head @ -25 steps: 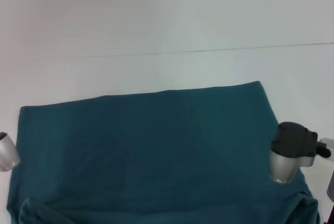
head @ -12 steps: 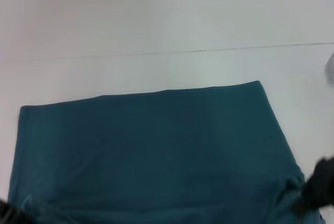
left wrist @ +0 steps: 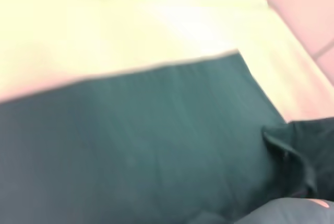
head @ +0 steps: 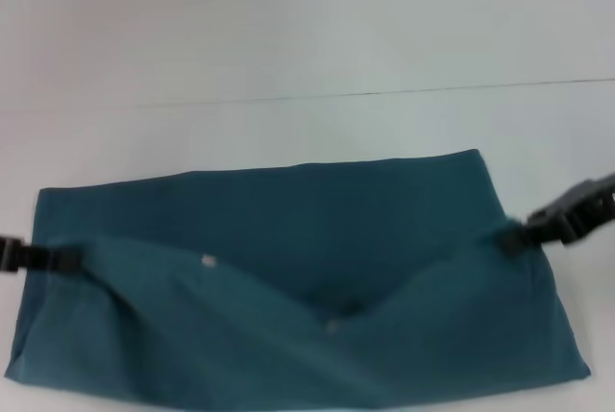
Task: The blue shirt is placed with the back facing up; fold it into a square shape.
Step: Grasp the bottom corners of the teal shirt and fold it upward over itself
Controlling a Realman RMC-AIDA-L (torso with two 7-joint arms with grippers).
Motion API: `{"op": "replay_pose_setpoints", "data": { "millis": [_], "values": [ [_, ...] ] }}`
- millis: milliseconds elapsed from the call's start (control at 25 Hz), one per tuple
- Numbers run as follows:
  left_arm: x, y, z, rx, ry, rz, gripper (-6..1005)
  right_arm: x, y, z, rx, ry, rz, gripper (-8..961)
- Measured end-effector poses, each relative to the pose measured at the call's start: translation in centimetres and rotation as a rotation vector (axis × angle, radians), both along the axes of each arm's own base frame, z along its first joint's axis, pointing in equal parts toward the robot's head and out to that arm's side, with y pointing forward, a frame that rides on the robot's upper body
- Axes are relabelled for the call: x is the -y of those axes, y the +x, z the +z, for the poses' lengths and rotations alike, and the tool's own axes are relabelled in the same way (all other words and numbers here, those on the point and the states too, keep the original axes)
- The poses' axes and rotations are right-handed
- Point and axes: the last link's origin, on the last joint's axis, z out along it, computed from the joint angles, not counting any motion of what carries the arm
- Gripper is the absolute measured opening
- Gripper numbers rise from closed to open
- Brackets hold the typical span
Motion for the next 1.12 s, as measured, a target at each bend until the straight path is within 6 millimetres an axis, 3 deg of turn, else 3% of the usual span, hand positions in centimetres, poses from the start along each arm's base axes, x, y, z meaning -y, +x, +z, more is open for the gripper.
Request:
{"op": "replay_pose_setpoints", "data": {
  "millis": [320,1120],
  "values": [
    [-2.0,-0.3,0.3,0.026,0.171,-0.004,63,-1.9,1.4,0.3,-0.034,0.178,-0.153,44],
    [-4.1,-1.4,-2.8,0.042,0.316,0.03,102,-4.1,3.1,-2.2,-0.143,0.422,-0.28,44]
  ]
}}
